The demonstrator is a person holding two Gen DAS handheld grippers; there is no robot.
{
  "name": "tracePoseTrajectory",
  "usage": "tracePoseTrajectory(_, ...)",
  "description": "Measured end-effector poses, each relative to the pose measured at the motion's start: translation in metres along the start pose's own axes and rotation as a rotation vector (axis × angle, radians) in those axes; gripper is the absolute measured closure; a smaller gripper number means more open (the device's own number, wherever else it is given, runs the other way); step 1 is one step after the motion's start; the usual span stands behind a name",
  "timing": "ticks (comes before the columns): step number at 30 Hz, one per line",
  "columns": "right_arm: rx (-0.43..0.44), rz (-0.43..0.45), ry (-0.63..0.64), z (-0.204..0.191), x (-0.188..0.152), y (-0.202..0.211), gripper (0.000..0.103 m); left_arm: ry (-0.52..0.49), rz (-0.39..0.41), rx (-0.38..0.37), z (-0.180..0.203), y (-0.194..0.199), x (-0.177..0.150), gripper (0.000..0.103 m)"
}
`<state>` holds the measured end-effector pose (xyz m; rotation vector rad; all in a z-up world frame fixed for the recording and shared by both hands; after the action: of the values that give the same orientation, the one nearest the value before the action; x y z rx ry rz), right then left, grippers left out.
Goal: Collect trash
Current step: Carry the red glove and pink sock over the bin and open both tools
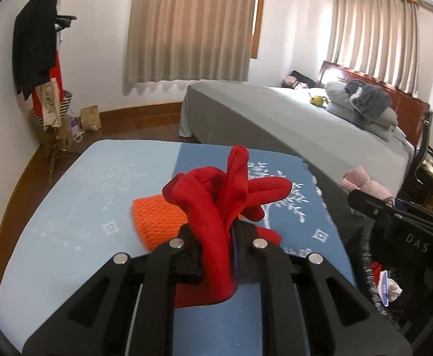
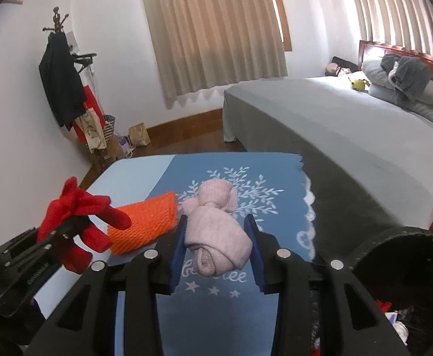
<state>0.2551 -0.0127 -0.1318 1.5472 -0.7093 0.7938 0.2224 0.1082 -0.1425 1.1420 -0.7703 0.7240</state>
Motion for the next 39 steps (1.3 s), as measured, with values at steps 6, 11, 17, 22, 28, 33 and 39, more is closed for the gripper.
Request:
tracePoseTrajectory(6,-0.040,0.041,-0.011,0.029,0.005,0.030,0.065,-0.029,0.005,-0.043,0.032,0.005,0.001,0.091)
tracePoseTrajectory(11,-0.072,0.059,-0.031,0.053,0.004,0.047,0.065,-0.052,0.014,-0.083,0.061,0.011,0.001,0.090)
tracePoseTrajectory(17,-0.119,0.078,-0.058,0.084,0.001,0.068,0.065,-0.084,0.014,-0.140,0.098,0.015,-0.002,0.090)
tracePoseTrajectory(22,-0.162,0.085,-0.078,0.109,-0.003,0.081,0.065,-0.110,0.014,-0.186,0.127,0.015,-0.005,0.090)
tracePoseTrajectory(28,-0.216,0.089,-0.102,0.142,-0.011,0.096,0.065,-0.141,0.007,-0.246,0.162,0.013,-0.010,0.090)
tracePoseTrajectory(33,-0.260,0.088,-0.129,0.169,-0.018,0.107,0.065,-0.175,-0.003,-0.297,0.194,0.007,-0.016,0.090)
tracePoseTrajectory(39,-0.309,0.084,-0.159,0.198,-0.030,0.117,0.065,-0.213,-0.017,-0.348,0.228,-0.002,-0.023,0.090)
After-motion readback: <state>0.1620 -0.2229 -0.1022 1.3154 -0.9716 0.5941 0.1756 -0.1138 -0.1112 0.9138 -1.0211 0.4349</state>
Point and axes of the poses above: each gripper's, at about its wrist camera, not at the fingertips, and y roughly against the way its jaws point, z to its right, x to its top, the point moved 10 cm from there along -y, roughly the way its jaws point, and after that the axes turned 14 degrees about -x, right-handed, at the moved point
